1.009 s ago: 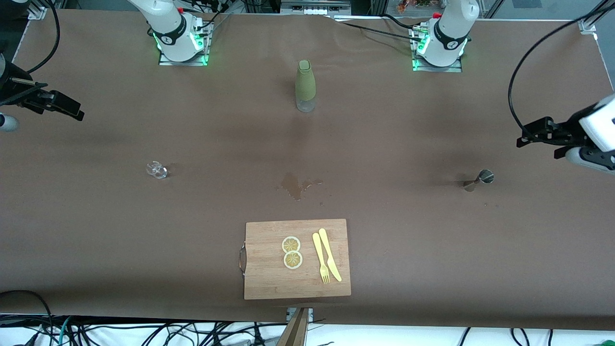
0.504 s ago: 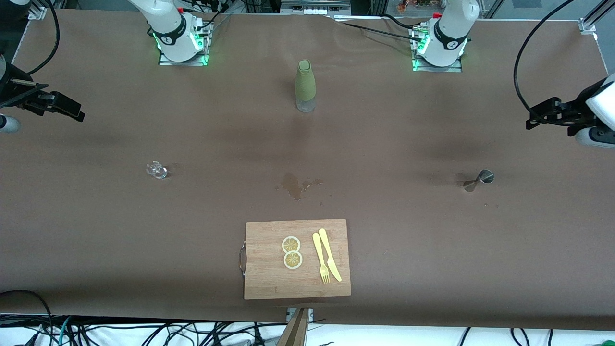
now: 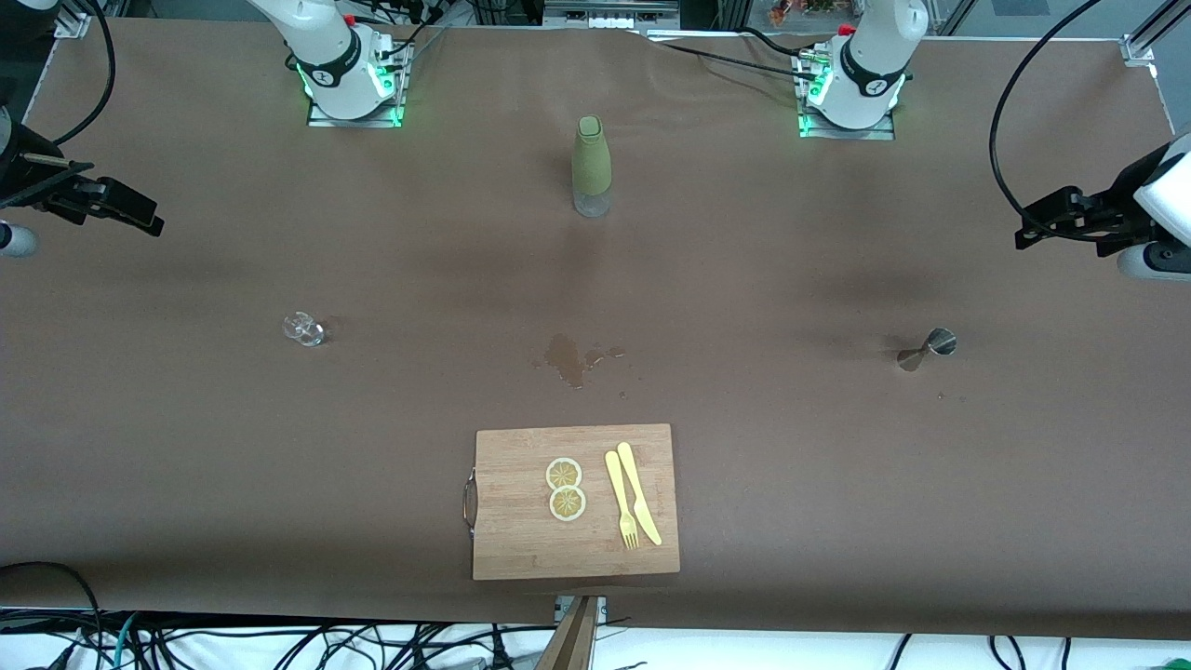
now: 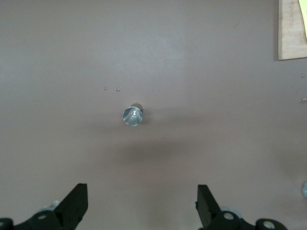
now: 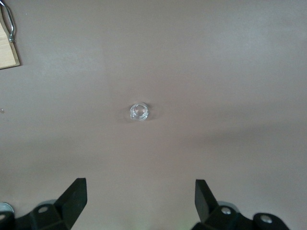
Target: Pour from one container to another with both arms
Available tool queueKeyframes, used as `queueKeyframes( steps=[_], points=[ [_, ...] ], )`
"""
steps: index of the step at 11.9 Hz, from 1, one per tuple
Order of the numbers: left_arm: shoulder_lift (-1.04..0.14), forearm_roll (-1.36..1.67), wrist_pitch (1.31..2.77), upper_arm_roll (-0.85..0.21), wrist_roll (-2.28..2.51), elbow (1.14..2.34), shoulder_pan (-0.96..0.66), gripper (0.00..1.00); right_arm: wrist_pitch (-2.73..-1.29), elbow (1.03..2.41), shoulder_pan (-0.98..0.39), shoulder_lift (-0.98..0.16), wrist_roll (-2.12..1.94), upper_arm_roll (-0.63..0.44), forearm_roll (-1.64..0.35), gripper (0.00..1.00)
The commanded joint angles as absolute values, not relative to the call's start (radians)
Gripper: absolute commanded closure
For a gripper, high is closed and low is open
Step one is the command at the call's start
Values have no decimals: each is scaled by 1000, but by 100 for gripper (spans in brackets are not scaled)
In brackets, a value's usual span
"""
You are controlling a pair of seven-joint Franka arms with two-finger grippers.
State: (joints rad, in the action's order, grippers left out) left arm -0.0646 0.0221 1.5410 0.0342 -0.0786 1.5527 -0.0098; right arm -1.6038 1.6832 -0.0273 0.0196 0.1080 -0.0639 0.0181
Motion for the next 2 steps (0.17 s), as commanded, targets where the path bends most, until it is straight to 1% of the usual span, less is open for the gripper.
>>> queueKeyframes(
  steps=[1,2],
  points=[
    [52,-17,1652,32,-60,1734,-17,0,-1612,1687,-21,25,87,-66,2,0],
    [49,-17,1651,29,-60,1735,-18,0,-1612,1687,-21,25,86,-66,2,0]
  ],
)
